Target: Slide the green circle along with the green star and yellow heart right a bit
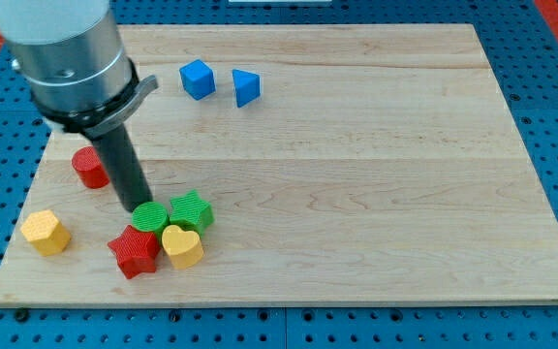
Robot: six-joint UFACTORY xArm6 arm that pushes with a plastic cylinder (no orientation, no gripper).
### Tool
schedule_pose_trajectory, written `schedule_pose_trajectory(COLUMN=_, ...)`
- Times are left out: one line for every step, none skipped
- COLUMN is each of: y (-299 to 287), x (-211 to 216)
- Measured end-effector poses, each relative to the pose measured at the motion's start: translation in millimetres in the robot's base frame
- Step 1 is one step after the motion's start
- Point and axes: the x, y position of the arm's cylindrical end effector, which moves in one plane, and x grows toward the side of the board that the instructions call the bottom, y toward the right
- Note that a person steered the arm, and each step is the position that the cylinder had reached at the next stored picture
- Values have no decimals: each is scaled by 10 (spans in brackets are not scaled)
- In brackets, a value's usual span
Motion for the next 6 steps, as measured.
schedule_pose_trajectory(y=-308, x=0)
schedule_pose_trajectory(y=-345, x=190)
schedule_pose_trajectory(y=-230, x=190)
schedule_pose_trajectory(y=191, x=190)
schedule_pose_trajectory(y=755, x=190)
schedule_pose_trajectory(y=1233, x=181)
